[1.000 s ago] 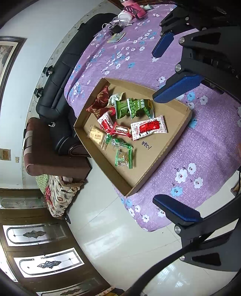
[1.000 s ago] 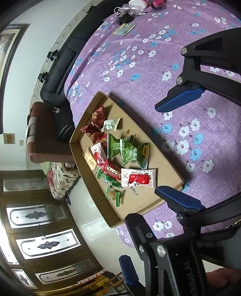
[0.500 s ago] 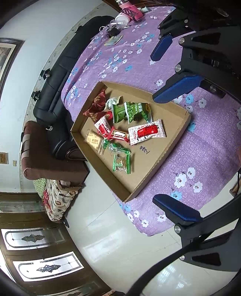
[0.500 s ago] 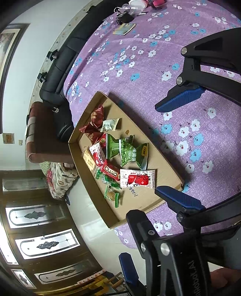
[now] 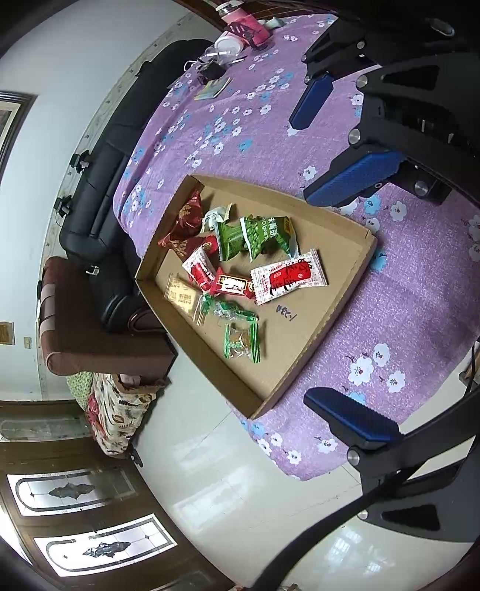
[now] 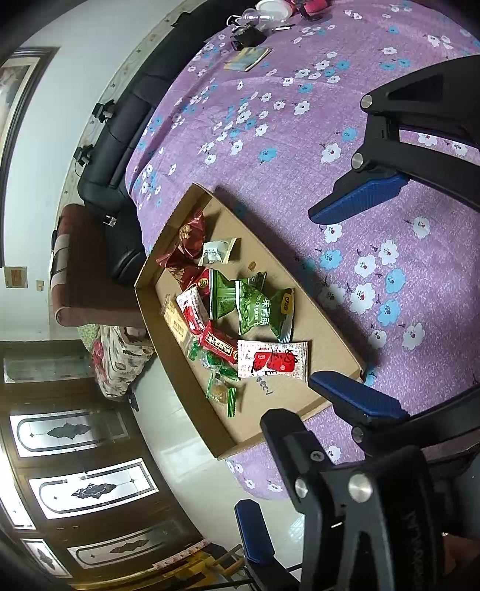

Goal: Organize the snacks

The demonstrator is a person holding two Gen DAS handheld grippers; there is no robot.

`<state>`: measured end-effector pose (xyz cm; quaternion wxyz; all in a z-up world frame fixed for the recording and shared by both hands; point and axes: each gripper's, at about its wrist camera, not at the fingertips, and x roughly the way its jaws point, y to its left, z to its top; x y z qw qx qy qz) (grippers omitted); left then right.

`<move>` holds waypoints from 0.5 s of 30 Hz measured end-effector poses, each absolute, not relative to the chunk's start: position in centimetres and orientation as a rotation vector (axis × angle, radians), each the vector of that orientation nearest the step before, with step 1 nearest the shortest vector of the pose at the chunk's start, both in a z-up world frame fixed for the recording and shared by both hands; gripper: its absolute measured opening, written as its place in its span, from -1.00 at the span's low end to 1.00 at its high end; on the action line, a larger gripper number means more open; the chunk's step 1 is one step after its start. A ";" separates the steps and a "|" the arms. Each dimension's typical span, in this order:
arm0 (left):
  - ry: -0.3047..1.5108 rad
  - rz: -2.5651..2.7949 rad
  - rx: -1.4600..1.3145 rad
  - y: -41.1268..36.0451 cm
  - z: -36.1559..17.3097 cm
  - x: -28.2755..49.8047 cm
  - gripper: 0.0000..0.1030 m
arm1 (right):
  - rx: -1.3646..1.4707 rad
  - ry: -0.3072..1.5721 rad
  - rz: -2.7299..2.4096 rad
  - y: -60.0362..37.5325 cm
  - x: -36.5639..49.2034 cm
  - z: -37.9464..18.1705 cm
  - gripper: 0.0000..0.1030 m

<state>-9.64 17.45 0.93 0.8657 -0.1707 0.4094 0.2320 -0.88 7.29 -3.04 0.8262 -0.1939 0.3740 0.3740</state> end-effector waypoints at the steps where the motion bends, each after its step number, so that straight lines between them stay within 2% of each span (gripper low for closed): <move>1: 0.859 0.485 -0.355 17.4 0.9 -9.6 0.91 | -0.412 0.795 0.794 7.2 -0.9 -3.0 0.58; 15: 0.841 0.463 -0.319 17.0 1.1 -8.9 0.89 | -0.402 0.805 0.777 6.9 -0.5 -3.3 0.58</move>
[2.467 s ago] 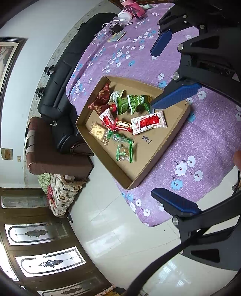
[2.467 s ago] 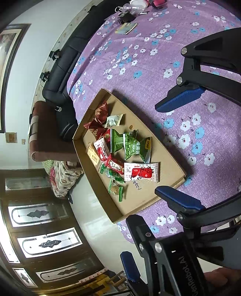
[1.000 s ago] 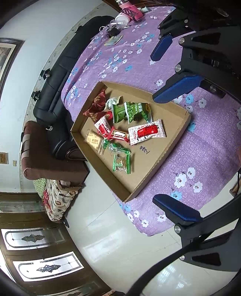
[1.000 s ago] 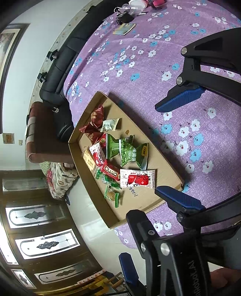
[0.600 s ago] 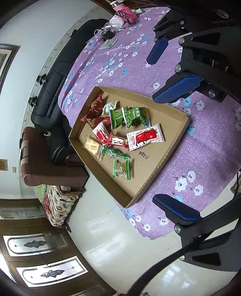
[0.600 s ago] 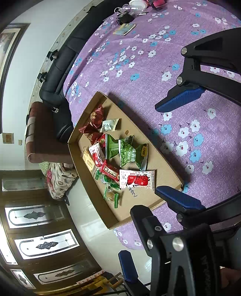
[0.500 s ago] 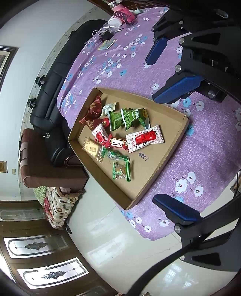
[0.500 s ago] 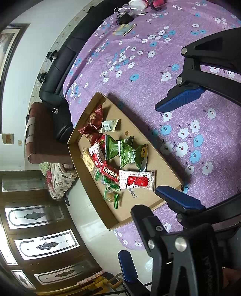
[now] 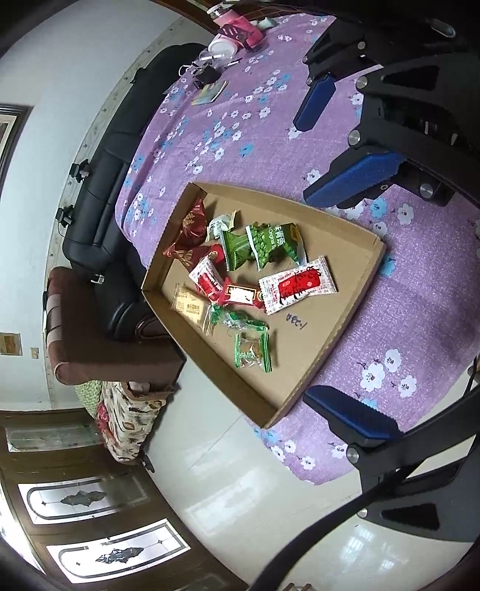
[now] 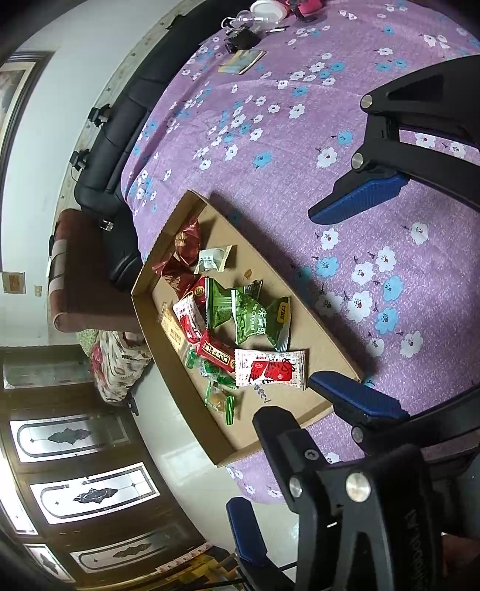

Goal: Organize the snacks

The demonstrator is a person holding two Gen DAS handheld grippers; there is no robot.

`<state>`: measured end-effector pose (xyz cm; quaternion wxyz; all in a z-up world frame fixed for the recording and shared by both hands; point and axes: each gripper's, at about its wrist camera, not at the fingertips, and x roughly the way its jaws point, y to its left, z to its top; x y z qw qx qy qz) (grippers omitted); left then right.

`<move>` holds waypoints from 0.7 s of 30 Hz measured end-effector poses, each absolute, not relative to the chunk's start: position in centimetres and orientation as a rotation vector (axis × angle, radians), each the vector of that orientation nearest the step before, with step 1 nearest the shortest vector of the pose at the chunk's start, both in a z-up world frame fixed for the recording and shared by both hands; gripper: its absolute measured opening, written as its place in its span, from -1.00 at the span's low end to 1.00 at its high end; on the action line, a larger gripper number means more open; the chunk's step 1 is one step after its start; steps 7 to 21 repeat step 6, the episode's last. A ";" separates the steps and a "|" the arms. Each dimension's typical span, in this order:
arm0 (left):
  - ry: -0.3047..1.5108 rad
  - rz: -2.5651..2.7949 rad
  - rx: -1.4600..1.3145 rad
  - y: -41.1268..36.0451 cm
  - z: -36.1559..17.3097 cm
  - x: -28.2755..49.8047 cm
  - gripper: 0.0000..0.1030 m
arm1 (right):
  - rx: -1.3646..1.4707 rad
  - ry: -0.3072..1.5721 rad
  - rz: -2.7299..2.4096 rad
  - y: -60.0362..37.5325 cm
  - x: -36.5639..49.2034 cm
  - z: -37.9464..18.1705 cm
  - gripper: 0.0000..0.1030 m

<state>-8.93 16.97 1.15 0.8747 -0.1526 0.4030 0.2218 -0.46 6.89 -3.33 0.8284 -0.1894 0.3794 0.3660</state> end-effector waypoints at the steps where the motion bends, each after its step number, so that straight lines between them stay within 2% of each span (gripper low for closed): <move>1: 0.843 0.464 -0.319 17.0 1.1 -8.9 0.89 | -0.400 0.806 0.776 6.9 -0.5 -3.3 0.58; 21: 0.840 0.474 -0.297 16.9 1.2 -8.7 0.89 | -0.395 0.807 0.767 6.7 -0.3 -3.4 0.59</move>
